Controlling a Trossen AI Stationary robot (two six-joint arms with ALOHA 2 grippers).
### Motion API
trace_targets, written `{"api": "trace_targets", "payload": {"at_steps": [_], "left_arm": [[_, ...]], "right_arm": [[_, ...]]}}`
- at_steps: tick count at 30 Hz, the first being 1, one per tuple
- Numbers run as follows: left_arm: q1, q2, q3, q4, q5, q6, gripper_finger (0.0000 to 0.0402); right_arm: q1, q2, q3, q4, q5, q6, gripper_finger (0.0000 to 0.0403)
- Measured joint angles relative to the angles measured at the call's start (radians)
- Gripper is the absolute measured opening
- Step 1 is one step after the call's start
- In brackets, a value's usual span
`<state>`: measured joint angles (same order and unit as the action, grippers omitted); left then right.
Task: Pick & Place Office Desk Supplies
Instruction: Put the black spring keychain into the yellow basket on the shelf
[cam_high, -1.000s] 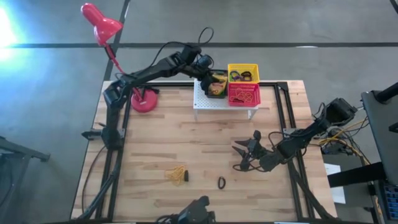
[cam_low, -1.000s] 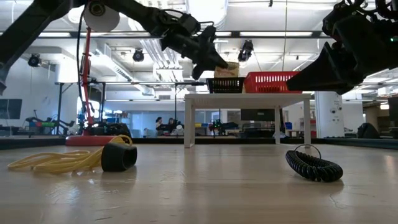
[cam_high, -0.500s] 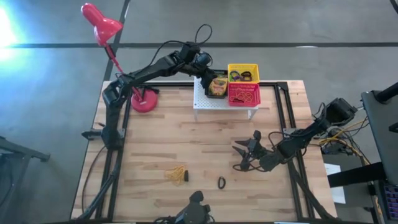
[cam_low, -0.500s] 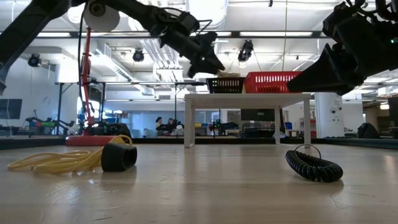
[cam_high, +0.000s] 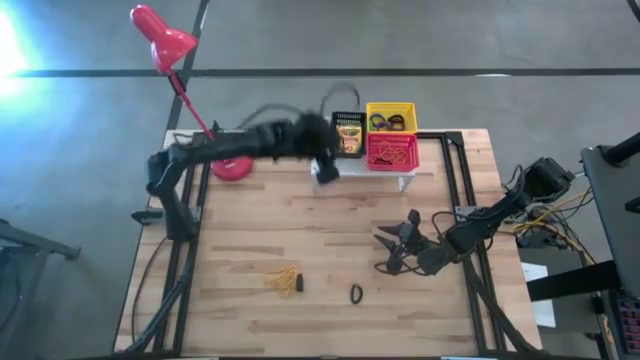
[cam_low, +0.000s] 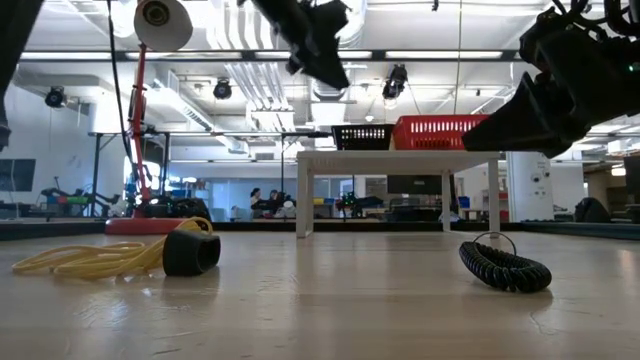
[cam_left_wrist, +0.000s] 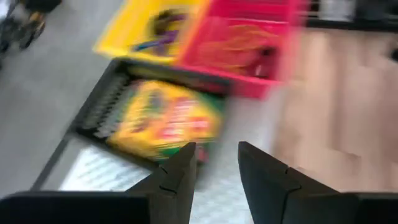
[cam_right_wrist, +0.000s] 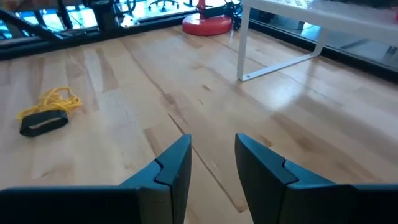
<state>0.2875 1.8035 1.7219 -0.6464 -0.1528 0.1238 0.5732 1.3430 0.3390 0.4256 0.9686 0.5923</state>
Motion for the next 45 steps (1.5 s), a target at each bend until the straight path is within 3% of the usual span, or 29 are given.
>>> {"api": "trace_targets", "payload": {"at_steps": [5, 14, 21, 25, 28, 30, 35, 45], "left_arm": [[-0.210, -0.032, -0.180, 0.169, -0.039, -0.028, 0.0124], [-0.463, -0.029, -0.566, 0.714, -0.051, -0.263, 0.0124], [-0.529, -0.028, -0.860, 1.087, -0.129, -0.477, 0.0124], [-0.528, -0.028, -0.957, 1.136, -0.194, -0.590, 0.0124], [-0.524, -0.028, -0.988, 1.148, -0.243, -0.639, 0.0124], [-0.523, -0.028, -0.999, 1.145, -0.263, -0.653, 0.0124], [-0.522, -0.028, -1.003, 1.147, -0.303, -0.652, 0.0124], [-0.484, -0.028, -1.002, 1.146, -0.408, -0.597, 0.0124]], "right_arm": [[0.000, 0.000, 0.000, 0.002, -0.101, 0.039, 0.0121], [-0.035, 0.089, 0.035, 0.016, -0.509, 0.034, 0.0149], [-0.089, 0.282, 0.207, 0.030, -0.770, -0.229, 0.0197], [-0.135, 0.379, 0.323, 0.022, -0.922, -0.406, 0.0205], [-0.171, 0.439, 0.409, -0.085, -1.042, -0.485, 0.0202], [-0.189, 0.464, 0.461, -0.208, -1.098, -0.516, 0.0195], [-0.202, 0.489, 0.565, -0.476, -1.106, -0.574, 0.0165], [-0.221, 0.383, 0.480, -0.542, -1.108, -0.574, 0.0027]]}}
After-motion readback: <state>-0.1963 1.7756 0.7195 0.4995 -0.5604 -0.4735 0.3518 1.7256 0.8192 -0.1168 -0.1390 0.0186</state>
